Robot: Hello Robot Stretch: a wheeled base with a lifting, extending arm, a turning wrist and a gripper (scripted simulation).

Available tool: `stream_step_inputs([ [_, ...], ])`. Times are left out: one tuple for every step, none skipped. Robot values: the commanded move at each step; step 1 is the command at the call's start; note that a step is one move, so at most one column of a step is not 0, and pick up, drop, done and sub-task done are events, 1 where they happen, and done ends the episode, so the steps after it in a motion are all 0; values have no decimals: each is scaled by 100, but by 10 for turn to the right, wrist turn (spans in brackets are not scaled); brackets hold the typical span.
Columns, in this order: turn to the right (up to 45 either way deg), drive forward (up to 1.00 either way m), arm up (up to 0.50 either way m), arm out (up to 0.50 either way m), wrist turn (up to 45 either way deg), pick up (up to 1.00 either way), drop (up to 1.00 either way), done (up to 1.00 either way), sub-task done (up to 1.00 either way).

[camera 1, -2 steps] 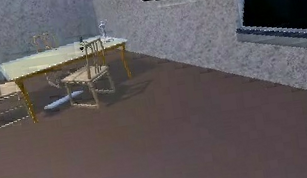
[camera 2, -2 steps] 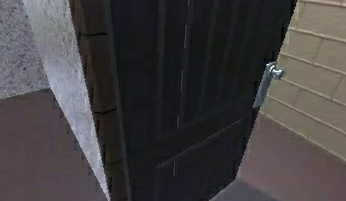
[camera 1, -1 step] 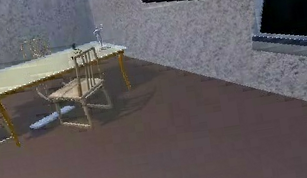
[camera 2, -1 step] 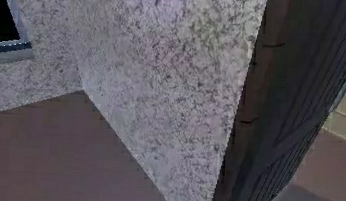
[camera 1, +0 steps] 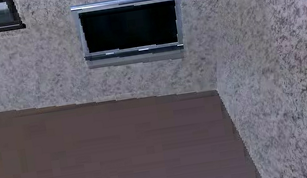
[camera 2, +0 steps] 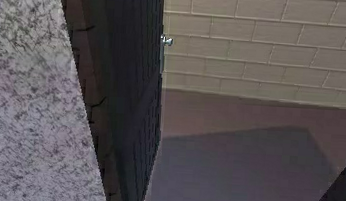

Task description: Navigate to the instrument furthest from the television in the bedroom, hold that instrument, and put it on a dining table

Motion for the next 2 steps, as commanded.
stream_step_inputs([
  [30,0,0,0,0,0,0,0,0],
  [0,100,0,0,0,0,0,0,0],
])
